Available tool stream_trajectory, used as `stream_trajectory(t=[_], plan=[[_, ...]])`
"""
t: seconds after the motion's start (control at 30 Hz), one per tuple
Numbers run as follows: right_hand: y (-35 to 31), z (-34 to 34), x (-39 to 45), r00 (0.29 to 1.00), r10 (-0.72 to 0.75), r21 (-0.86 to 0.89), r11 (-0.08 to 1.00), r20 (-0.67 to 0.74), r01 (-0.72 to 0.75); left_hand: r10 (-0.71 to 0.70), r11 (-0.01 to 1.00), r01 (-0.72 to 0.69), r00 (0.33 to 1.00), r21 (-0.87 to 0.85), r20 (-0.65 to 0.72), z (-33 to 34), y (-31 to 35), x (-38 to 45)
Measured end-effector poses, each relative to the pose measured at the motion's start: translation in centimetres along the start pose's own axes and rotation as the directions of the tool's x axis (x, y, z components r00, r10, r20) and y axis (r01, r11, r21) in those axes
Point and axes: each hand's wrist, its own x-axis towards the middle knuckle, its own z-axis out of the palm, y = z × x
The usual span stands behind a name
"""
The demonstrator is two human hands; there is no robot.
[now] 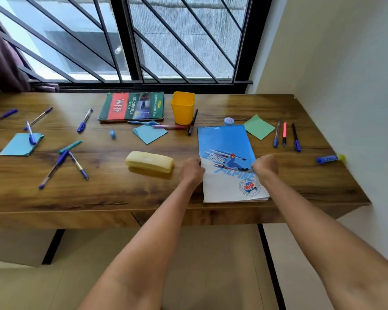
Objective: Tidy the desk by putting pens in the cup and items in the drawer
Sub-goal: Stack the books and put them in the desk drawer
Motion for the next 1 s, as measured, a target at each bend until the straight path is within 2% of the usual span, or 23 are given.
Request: stream_trajectory(t=[0.13,0.23,0.4,0.6,0.73,0.83,0.93,1.0], plan=[[-0.2,0.5,-0.7,0.997,-0.031,-0.108,0.994,-0.072,0.023,0.024,1.0,-0.024,0.997,0.005,0.075,-0.5,-0.1,0.3],[-0.1,0.5,-0.3,0.997,-0.047,-0.137,0.99,-0.064,0.038,0.044,0.998,-0.047,0.996,0.033,0.083,-0.6,0.0,0.3],[0.2,0.2,0.3,0.997,-0.068,-0.155,0.986,-0.043,0.061,0.1,0.981,-0.099,0.995,0.168,-0.003,-0.3,0.1,0.1],[0.3,0.3,0.4,0.995,-0.092,-0.244,0.966,-0.029,0.083,0.072,0.96,-0.047,0.994,0.275,-0.082,0.0,0.7,0.1],[0.2,0.1,0.7,0.996,-0.094,-0.271,0.958,-0.002,0.09,0.083,0.958,-0.063,0.995,0.278,-0.06,-0.2,0.5,0.5],[-0.7,0.5,0.1,0.998,-0.065,-0.301,0.952,-0.023,0.055,0.043,0.976,-0.036,0.999,0.215,-0.029,-0.7,0.7,0.5],[-3.6,1.7,-1.5,0.952,-0.249,-0.427,0.891,-0.179,0.153,0.023,0.992,-0.003,0.988,0.13,-0.151,-2.3,1.1,0.9],[-6.4,3.1,-2.7,0.912,-0.373,-0.366,0.883,-0.172,0.293,0.026,0.997,-0.01,0.973,0.071,-0.229,-4.3,1.1,1.7]])
